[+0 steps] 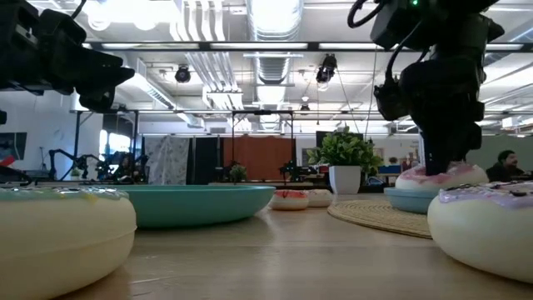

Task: Pick & Place donuts
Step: Put the large pink donut on the light blue plate, then put the large purple donut on the light blue plate

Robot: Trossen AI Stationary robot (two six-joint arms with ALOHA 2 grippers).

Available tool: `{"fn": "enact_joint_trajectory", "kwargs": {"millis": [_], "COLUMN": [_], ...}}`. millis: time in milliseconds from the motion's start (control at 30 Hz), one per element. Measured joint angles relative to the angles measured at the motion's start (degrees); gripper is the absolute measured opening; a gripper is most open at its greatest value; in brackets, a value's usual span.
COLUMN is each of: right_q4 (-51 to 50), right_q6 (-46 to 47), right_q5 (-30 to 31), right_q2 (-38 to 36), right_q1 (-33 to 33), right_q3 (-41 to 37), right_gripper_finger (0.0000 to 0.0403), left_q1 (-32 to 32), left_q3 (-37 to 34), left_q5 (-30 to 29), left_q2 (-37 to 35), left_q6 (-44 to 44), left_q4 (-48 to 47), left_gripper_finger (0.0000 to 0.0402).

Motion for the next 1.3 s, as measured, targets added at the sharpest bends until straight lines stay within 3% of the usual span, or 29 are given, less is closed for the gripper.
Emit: {"fn": "enact_joint_trajectory", "kwargs": {"millis": [200, 367, 567, 667, 867, 1100, 1300], "right_q4": [-1.94, -4.53, -10.00, -8.35, -0.94, -0.38, 0.06], "right_q6": [-0.80, -4.70, -1.18, -2.38, -18.89, -42.31, -49.70], "right_q5": [0.68, 2.32, 16.74, 11.81, -2.54, -3.44, -3.30], "right_q2": [-2.04, -4.99, -10.16, -10.95, -10.10, -8.63, -1.84], "right_q1": [0.00, 0.00, -1.66, -6.55, -9.15, -3.98, 2.68], "right_q3": [0.22, 0.31, 1.26, 1.26, 2.05, 3.74, 9.80], "right_gripper_finger": [0.0190, 0.0231, 0.0239, 0.0240, 0.0239, 0.0235, 0.0235], "left_q1": [0.00, 0.00, 0.00, 0.00, 0.00, 0.00, 0.00], "left_q3": [0.00, 0.00, 0.00, 0.00, 0.00, 0.00, 0.00], "left_q5": [-0.01, -0.02, 0.00, -0.01, 0.00, 0.00, -0.01], "left_q2": [0.00, 0.00, 0.00, 0.09, 0.10, 0.13, 0.15], "left_q6": [0.01, -0.01, 0.01, 0.00, 0.01, -0.01, 0.00], "left_q4": [0.00, 0.00, 0.00, 0.00, 0.00, 0.00, 0.00], "left_gripper_finger": [0.0108, 0.0108, 0.0108, 0.0108, 0.0108, 0.0108, 0.0108]}}
